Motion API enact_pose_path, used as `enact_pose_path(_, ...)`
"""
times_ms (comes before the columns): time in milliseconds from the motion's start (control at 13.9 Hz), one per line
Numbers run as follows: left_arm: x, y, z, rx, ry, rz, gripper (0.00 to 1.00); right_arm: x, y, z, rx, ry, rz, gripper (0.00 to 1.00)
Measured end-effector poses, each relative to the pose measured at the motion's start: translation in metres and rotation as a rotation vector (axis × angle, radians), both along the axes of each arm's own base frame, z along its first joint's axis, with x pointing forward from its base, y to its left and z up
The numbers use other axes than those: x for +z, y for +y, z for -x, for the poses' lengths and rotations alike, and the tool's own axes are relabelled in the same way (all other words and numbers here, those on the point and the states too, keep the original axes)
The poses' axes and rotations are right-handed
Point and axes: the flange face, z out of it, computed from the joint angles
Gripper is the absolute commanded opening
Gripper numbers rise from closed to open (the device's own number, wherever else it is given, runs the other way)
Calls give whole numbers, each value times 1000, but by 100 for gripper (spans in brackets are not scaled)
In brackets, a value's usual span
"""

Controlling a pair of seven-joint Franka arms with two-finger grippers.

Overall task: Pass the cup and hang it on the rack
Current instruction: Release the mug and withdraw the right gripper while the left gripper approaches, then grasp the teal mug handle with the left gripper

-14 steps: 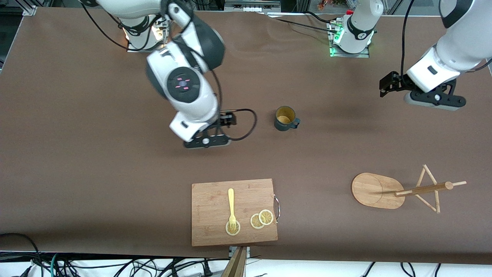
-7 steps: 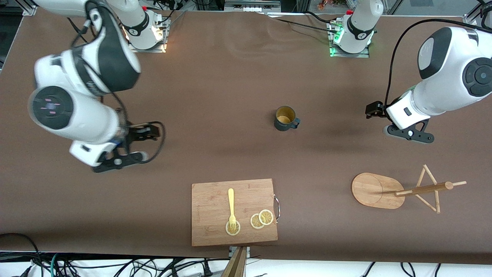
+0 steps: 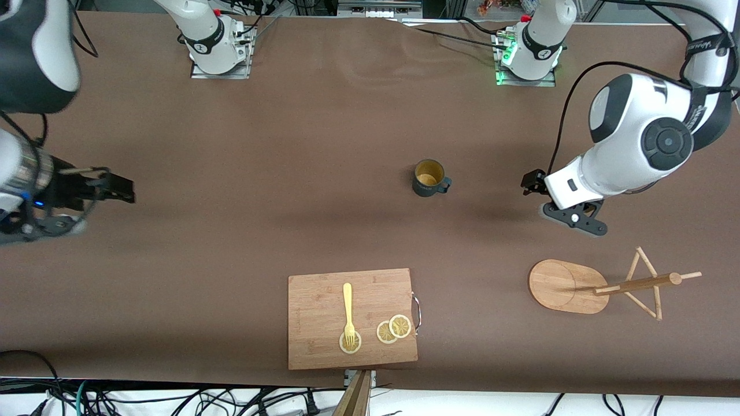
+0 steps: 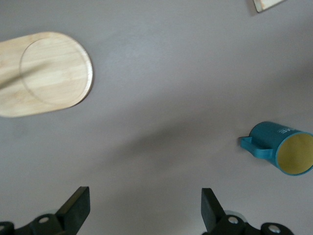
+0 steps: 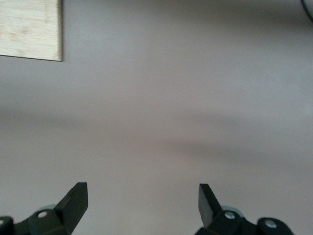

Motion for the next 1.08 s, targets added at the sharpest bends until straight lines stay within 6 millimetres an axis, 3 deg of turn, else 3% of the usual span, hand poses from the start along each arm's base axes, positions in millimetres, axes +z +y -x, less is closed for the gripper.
enact_pose_path(216,1,-7,-2,-118,-22,28,100,11,-48,24,-69,15,21,100)
enact_pose_path(359,4,-2,-7,-183,-58,63,100,17,-67,37,-102,18,31,100)
enact_pose_path(503,5,15,-13,-220,-81,94,100,20,-71,50,-114,26,34,100)
enact_pose_path(647,-1,16,-16,-229,-93,145,100,24,-70,61,-112,31,35,100)
enact_pose_path(934,-26,-21,-16,-406,-99,301,100,51,-71,78,-118,-13,37,100)
enact_pose_path(1078,-38,-52,-10,-516,-97,370,100,66,-72,86,-121,-39,38,100)
